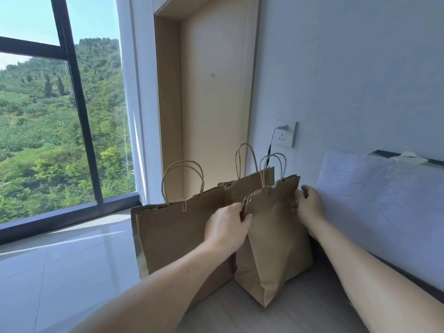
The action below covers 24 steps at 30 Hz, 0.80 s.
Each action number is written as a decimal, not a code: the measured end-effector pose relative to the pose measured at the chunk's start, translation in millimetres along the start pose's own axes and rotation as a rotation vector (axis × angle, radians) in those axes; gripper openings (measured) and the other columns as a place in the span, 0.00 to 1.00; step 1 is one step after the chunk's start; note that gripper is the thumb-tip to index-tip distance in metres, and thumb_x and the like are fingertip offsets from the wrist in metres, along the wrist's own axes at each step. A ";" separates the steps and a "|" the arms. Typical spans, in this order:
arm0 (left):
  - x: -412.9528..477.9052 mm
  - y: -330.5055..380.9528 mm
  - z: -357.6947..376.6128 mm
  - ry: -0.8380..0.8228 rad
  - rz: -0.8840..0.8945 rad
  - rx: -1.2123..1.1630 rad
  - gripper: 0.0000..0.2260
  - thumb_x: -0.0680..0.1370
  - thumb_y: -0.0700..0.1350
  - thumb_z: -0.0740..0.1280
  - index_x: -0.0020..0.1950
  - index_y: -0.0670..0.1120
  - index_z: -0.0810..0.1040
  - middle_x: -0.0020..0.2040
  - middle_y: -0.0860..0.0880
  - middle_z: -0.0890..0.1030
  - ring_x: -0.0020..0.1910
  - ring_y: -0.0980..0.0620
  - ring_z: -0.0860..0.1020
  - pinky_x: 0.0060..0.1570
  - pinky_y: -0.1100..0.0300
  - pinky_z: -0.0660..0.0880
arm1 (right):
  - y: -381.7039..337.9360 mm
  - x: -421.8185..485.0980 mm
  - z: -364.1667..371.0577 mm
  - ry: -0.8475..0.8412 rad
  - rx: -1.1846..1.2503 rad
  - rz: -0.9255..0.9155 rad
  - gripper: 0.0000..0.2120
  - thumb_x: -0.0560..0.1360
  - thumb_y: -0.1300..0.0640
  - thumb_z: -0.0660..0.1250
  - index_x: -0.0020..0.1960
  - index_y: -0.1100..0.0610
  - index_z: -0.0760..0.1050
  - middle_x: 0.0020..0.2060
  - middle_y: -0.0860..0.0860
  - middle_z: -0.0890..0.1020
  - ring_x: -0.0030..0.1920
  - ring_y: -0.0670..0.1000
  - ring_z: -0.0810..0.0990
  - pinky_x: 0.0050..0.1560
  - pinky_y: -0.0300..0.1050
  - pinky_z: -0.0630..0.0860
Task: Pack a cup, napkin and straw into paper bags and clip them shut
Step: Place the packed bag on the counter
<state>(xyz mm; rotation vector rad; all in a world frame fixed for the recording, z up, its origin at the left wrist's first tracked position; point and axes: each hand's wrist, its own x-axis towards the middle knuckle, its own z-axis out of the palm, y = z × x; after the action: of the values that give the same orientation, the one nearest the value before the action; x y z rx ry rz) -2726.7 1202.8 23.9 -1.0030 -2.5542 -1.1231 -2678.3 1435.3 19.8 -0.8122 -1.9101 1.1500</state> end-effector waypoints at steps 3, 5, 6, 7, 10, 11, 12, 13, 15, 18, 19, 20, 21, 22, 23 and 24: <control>-5.2 4.9 -11.9 -0.038 0.084 0.119 0.24 0.76 0.54 0.65 0.70 0.54 0.65 0.61 0.52 0.75 0.59 0.46 0.74 0.47 0.56 0.70 | -14.4 -29.9 -17.1 -0.077 -0.128 0.016 0.25 0.82 0.50 0.58 0.77 0.58 0.61 0.71 0.56 0.70 0.65 0.60 0.75 0.67 0.60 0.71; -9.1 6.8 -22.0 0.020 0.217 0.246 0.35 0.75 0.53 0.66 0.78 0.51 0.52 0.71 0.50 0.66 0.66 0.45 0.68 0.56 0.52 0.69 | -27.4 -55.7 -32.3 -0.129 -0.230 0.014 0.25 0.82 0.49 0.60 0.76 0.58 0.63 0.72 0.56 0.70 0.67 0.57 0.73 0.68 0.58 0.70; -12.7 10.1 -28.2 0.045 0.290 0.310 0.36 0.75 0.52 0.66 0.78 0.51 0.52 0.72 0.49 0.63 0.68 0.45 0.66 0.60 0.51 0.68 | -34.3 -67.7 -39.8 -0.160 -0.272 0.007 0.24 0.81 0.49 0.61 0.74 0.58 0.65 0.71 0.55 0.71 0.67 0.57 0.73 0.67 0.57 0.70; -18.9 13.8 -34.4 0.059 0.360 0.356 0.34 0.75 0.52 0.66 0.77 0.50 0.54 0.73 0.50 0.63 0.69 0.45 0.64 0.62 0.50 0.66 | -41.0 -83.2 -49.6 -0.194 -0.316 0.004 0.23 0.81 0.49 0.61 0.73 0.58 0.67 0.70 0.55 0.72 0.66 0.56 0.73 0.67 0.57 0.71; -39.6 26.9 -47.9 -0.029 0.466 0.442 0.28 0.75 0.52 0.65 0.73 0.49 0.63 0.73 0.49 0.64 0.70 0.45 0.61 0.65 0.48 0.65 | -58.8 -131.5 -80.7 -0.257 -0.508 0.002 0.24 0.81 0.48 0.61 0.73 0.58 0.66 0.70 0.54 0.71 0.69 0.55 0.71 0.68 0.50 0.68; -48.5 32.3 -50.5 -0.083 0.478 0.432 0.27 0.75 0.52 0.65 0.72 0.48 0.66 0.72 0.48 0.65 0.70 0.44 0.62 0.64 0.48 0.65 | -64.1 -150.1 -92.8 -0.260 -0.557 0.002 0.23 0.82 0.48 0.61 0.73 0.57 0.66 0.70 0.54 0.71 0.69 0.55 0.70 0.67 0.49 0.67; -58.1 39.0 -53.0 -0.140 0.484 0.423 0.25 0.75 0.53 0.65 0.71 0.48 0.68 0.71 0.47 0.66 0.69 0.43 0.63 0.63 0.47 0.66 | -68.3 -168.7 -105.1 -0.263 -0.594 0.001 0.22 0.82 0.48 0.60 0.72 0.57 0.67 0.69 0.54 0.72 0.68 0.55 0.71 0.66 0.48 0.67; -67.5 46.6 -55.4 -0.194 0.494 0.419 0.25 0.75 0.53 0.64 0.70 0.47 0.68 0.70 0.46 0.68 0.69 0.42 0.64 0.62 0.46 0.67 | -72.1 -188.3 -117.8 -0.263 -0.635 0.001 0.21 0.82 0.47 0.60 0.71 0.57 0.68 0.68 0.54 0.73 0.66 0.55 0.72 0.65 0.48 0.68; -86.1 64.9 -57.1 -0.292 0.532 0.401 0.24 0.75 0.53 0.64 0.70 0.46 0.69 0.69 0.44 0.69 0.68 0.40 0.65 0.61 0.46 0.68 | -79.4 -228.5 -146.6 -0.244 -0.739 0.029 0.21 0.82 0.45 0.59 0.69 0.56 0.69 0.65 0.54 0.75 0.64 0.55 0.74 0.64 0.50 0.69; -119.4 100.2 -51.6 -0.384 0.614 0.334 0.25 0.75 0.55 0.65 0.70 0.47 0.69 0.68 0.44 0.70 0.67 0.40 0.67 0.59 0.47 0.69 | -84.9 -286.9 -197.6 -0.172 -0.833 0.085 0.20 0.81 0.45 0.60 0.65 0.58 0.72 0.61 0.56 0.78 0.61 0.57 0.76 0.64 0.53 0.71; -131.6 115.2 -48.5 -0.412 0.645 0.309 0.25 0.76 0.55 0.65 0.70 0.47 0.69 0.67 0.44 0.70 0.66 0.41 0.67 0.58 0.47 0.68 | -86.0 -304.8 -216.5 -0.139 -0.849 0.106 0.20 0.81 0.45 0.61 0.65 0.58 0.73 0.62 0.55 0.78 0.61 0.56 0.76 0.63 0.53 0.72; -144.6 130.9 -45.7 -0.440 0.672 0.286 0.25 0.76 0.55 0.65 0.71 0.47 0.69 0.66 0.44 0.71 0.66 0.41 0.67 0.57 0.48 0.68 | -86.9 -321.9 -235.2 -0.106 -0.856 0.132 0.20 0.81 0.45 0.61 0.65 0.57 0.73 0.63 0.53 0.78 0.61 0.55 0.76 0.63 0.51 0.71; -158.2 147.6 -42.3 -0.461 0.699 0.268 0.25 0.76 0.55 0.65 0.71 0.47 0.69 0.66 0.44 0.71 0.65 0.41 0.68 0.55 0.49 0.68 | -87.3 -338.8 -253.7 -0.069 -0.850 0.160 0.20 0.81 0.45 0.61 0.67 0.56 0.72 0.64 0.52 0.77 0.62 0.54 0.76 0.63 0.49 0.71; -172.8 164.6 -38.7 -0.476 0.731 0.255 0.25 0.76 0.55 0.65 0.70 0.47 0.69 0.65 0.45 0.71 0.64 0.42 0.68 0.53 0.50 0.68 | -86.5 -355.5 -272.2 -0.028 -0.836 0.182 0.20 0.81 0.46 0.62 0.68 0.56 0.72 0.64 0.52 0.77 0.62 0.54 0.75 0.62 0.47 0.70; -187.9 182.1 -35.1 -0.490 0.766 0.245 0.24 0.76 0.55 0.65 0.70 0.48 0.70 0.64 0.45 0.72 0.63 0.42 0.69 0.51 0.51 0.68 | -84.2 -372.1 -290.8 0.014 -0.826 0.200 0.20 0.81 0.46 0.62 0.68 0.56 0.72 0.64 0.52 0.77 0.62 0.54 0.75 0.61 0.46 0.70; -203.1 199.3 -31.0 -0.506 0.800 0.237 0.23 0.76 0.55 0.65 0.69 0.48 0.70 0.64 0.45 0.72 0.62 0.42 0.69 0.50 0.52 0.68 | -81.4 -389.0 -309.7 0.049 -0.825 0.218 0.20 0.81 0.46 0.62 0.68 0.56 0.72 0.65 0.53 0.77 0.63 0.54 0.75 0.62 0.46 0.70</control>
<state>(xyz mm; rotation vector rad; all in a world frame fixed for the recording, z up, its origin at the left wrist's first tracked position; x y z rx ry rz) -2447.5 1174.3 80.5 -2.1554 -2.1066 -0.3643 -2226.4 1221.8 84.5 -1.4890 -2.3011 0.4009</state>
